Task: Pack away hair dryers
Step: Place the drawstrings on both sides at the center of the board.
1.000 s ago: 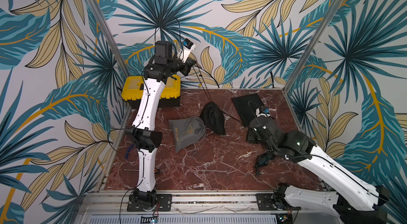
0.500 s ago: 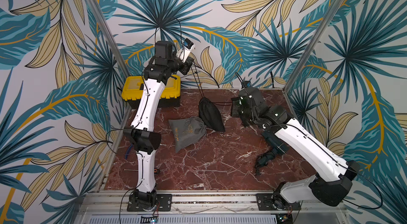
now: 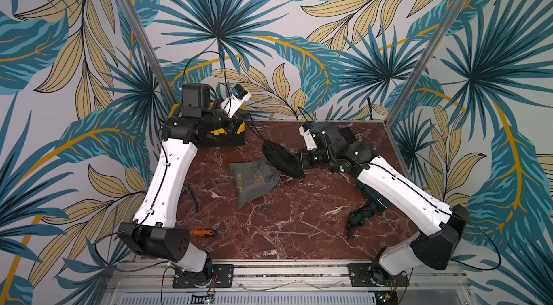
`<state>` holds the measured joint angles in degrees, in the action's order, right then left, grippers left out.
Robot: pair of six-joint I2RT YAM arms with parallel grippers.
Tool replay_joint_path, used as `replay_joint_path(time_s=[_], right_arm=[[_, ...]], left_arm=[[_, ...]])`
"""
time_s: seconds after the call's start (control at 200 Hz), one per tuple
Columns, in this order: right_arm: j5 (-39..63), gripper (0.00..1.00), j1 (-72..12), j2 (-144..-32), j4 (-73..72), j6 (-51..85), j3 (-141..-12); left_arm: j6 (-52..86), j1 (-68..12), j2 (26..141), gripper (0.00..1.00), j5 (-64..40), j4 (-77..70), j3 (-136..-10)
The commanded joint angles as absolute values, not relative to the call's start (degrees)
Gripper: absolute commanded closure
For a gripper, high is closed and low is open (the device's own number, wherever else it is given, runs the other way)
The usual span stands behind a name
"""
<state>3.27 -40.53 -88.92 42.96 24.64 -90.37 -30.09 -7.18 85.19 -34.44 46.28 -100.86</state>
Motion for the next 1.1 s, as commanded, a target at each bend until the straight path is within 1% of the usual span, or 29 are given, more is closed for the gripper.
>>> replay_joint_path(time_s=[0.0,0.035,0.07,0.135,0.165,0.25,0.275,0.31,0.325,0.39,0.421,0.456,0.481,0.521,0.676,0.756,0.921,0.981,1.096], right_arm=[[11.55,0.96,-41.84,-91.96,42.23,25.30,-88.59],[11.82,0.92,-42.21,-92.81,42.28,25.52,-88.59],[11.72,0.86,-42.49,-93.56,42.27,25.64,-88.47],[11.61,0.80,-42.78,-94.74,42.42,25.92,-88.17],[11.60,0.75,-42.87,-95.34,42.65,26.00,-88.09],[12.38,0.67,-42.99,-96.62,43.58,26.02,-88.11],[12.48,0.64,-43.06,-96.88,43.95,25.93,-88.11],[12.63,0.60,-43.12,-97.11,44.54,25.84,-88.22],[12.66,0.59,-43.07,-97.13,44.99,25.75,-88.24],[11.54,0.54,-43.18,-96.56,46.31,25.88,-88.18],[10.55,0.52,-43.23,-95.87,46.99,26.08,-87.94],[9.28,0.50,-43.10,-94.87,47.40,26.26,-87.46],[7.99,0.49,-43.07,-93.98,47.81,26.49,-87.08],[5.19,0.47,-43.09,-92.82,49.21,27.03,-86.97],[-6.28,0.45,-42.15,-88.25,55.84,31.72,-86.35],[-9.66,0.44,-40.57,-84.53,56.64,34.68,-83.97],[-15.61,0.41,-36.16,-77.16,60.47,42.21,-79.08],[-16.68,0.39,-34.32,-74.57,62.48,46.50,-76.10],[-16.81,0.34,-30.53,-68.66,64.48,53.43,-67.95]], left_arm=[[-33.36,-7.61,82.10,1.00,-35.01,48.26,-91.11],[-34.37,-7.75,81.17,1.00,-33.76,48.27,-88.09],[-34.66,-7.81,80.55,1.00,-32.86,48.31,-85.44],[-35.39,-7.76,79.77,1.00,-31.19,48.44,-81.43],[-35.56,-7.88,79.68,1.00,-30.26,48.43,-80.00],[-36.56,-8.35,80.75,1.00,-26.71,49.59,-78.12],[-36.80,-8.43,81.25,0.96,-26.13,50.01,-77.92],[-37.52,-8.54,81.83,0.88,-25.29,50.76,-78.00],[-37.81,-8.59,82.05,0.82,-24.98,51.20,-78.11],[-38.85,-8.72,83.21,0.50,-23.72,53.21,-79.56],[-39.27,-8.81,83.74,0.32,-23.51,54.65,-80.76],[-39.46,-8.94,84.22,0.16,-23.16,56.08,-82.24],[-39.62,-9.17,84.53,0.09,-22.76,57.28,-83.30],[-40.38,-9.53,85.05,0.00,-22.02,59.72,-85.42],[-39.60,-11.08,86.21,0.01,-18.54,68.52,-93.65],[-36.95,-11.22,85.36,0.01,-19.06,70.86,-96.39],[-30.19,-12.17,81.52,0.00,-20.57,71.58,-97.89],[-27.95,-14.27,80.73,0.01,-21.38,71.63,-99.03],[-24.69,-21.24,81.65,0.01,-23.32,71.46,-103.00]])
